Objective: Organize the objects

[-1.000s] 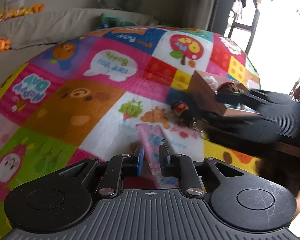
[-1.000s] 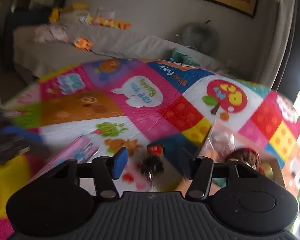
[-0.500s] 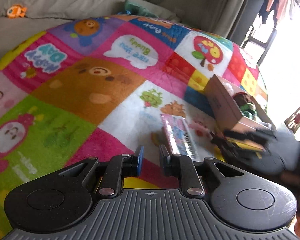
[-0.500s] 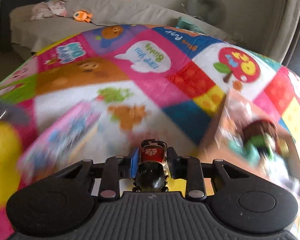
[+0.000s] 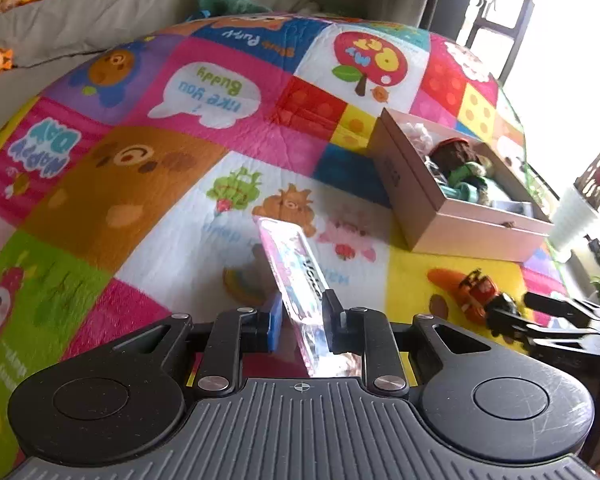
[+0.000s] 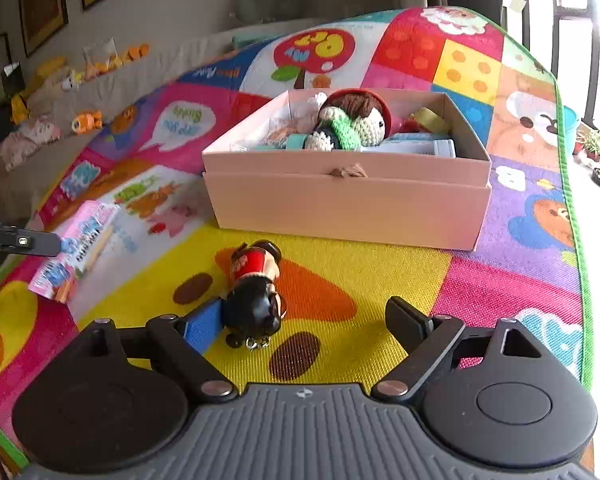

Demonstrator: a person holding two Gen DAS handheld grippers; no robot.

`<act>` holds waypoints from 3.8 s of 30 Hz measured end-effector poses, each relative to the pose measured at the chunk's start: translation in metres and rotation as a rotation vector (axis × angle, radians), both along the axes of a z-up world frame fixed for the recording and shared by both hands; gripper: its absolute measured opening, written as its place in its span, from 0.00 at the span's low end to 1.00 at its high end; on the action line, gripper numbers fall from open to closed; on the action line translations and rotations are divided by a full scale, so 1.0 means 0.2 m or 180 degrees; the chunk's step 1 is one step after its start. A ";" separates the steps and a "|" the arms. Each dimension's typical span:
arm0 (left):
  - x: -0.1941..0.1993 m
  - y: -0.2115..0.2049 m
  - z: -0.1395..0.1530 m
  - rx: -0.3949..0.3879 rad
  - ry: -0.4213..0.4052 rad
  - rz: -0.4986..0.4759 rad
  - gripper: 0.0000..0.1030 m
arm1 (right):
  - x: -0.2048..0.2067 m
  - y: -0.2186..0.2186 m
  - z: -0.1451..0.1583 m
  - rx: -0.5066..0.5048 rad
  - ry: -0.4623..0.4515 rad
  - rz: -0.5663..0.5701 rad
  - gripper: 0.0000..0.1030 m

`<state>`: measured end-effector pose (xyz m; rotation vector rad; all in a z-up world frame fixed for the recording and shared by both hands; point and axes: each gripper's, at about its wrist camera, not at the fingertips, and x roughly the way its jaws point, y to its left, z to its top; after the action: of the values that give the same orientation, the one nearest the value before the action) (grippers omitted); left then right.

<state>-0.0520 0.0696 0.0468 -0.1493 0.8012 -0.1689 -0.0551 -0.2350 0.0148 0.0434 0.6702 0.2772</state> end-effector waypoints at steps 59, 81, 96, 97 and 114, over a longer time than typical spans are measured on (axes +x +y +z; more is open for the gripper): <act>-0.07 -0.16 -0.16 0.0473 -0.0133 -0.0515 0.50 | 0.03 0.11 -0.03 -0.0413 0.0174 0.0076 1.00; 0.15 -0.19 -0.16 0.0293 -0.0082 -0.0195 0.39 | -0.04 0.05 -0.01 -0.0954 -0.0216 -0.0178 1.00; 0.13 -0.19 -0.16 0.0313 -0.0172 -0.0190 0.39 | 0.21 0.13 0.02 -0.0225 0.0180 -0.0103 0.87; 0.13 -0.19 -0.16 0.0306 -0.0170 -0.0187 0.39 | 0.24 0.14 0.01 -0.0233 0.0227 -0.0121 0.85; 0.12 -0.12 -0.17 0.0000 -0.0200 -0.0010 0.26 | 0.01 0.13 0.10 -0.0394 -0.0032 0.0273 0.52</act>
<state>-0.0279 0.0460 0.0137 -0.1419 0.7391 -0.1758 -0.0530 -0.2095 0.0352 -0.1051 0.6790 0.3177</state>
